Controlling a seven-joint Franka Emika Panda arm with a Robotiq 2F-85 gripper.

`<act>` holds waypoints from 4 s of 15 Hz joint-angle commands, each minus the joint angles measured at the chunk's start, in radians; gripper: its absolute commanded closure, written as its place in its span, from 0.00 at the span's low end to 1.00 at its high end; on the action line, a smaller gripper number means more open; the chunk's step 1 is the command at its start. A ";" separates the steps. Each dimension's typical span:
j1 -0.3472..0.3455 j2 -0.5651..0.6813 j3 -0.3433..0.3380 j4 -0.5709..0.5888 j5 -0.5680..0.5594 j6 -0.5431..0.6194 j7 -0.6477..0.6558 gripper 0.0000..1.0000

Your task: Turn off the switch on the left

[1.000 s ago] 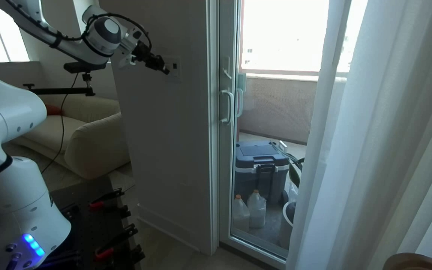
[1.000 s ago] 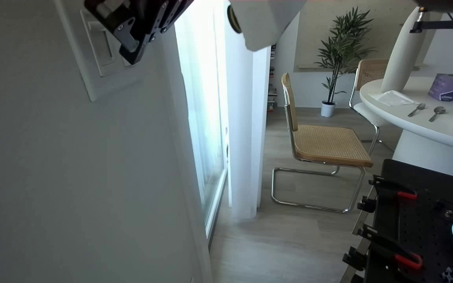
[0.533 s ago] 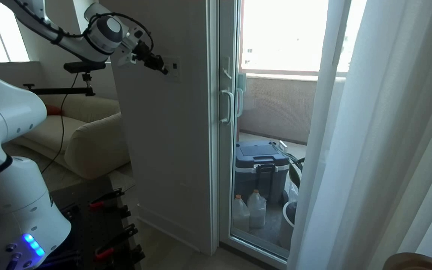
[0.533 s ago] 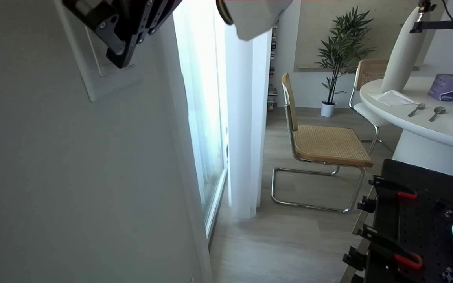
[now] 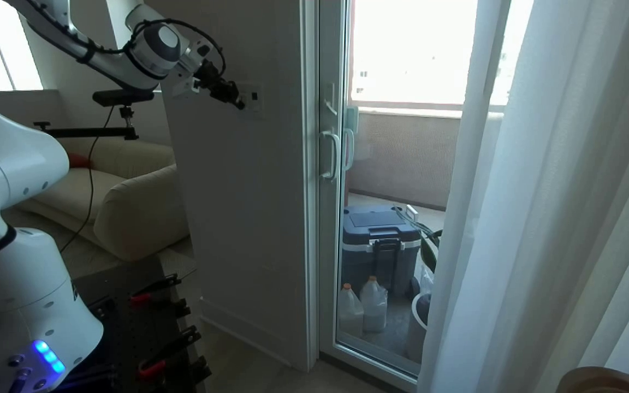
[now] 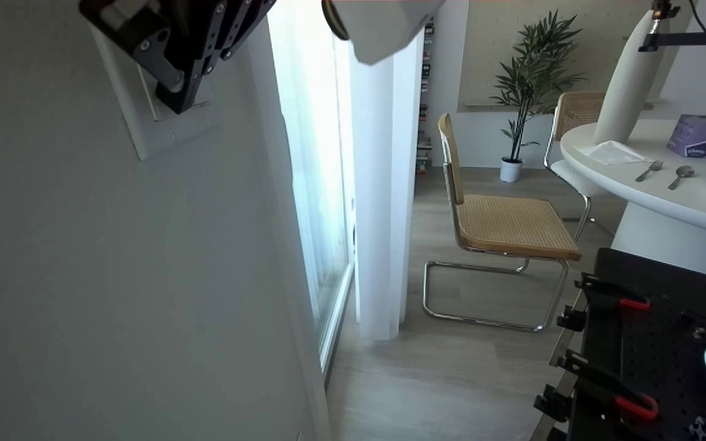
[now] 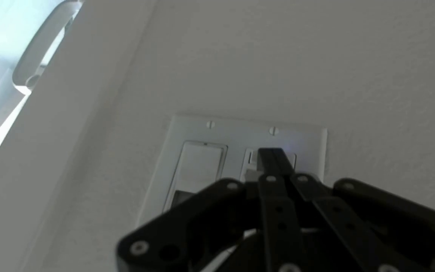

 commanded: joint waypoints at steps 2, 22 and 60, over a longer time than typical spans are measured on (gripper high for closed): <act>-0.081 0.023 0.063 0.046 -0.030 -0.016 -0.009 1.00; -0.144 -0.037 0.101 0.067 0.003 -0.087 -0.042 1.00; -0.281 0.242 0.272 0.265 0.012 -0.522 -0.125 1.00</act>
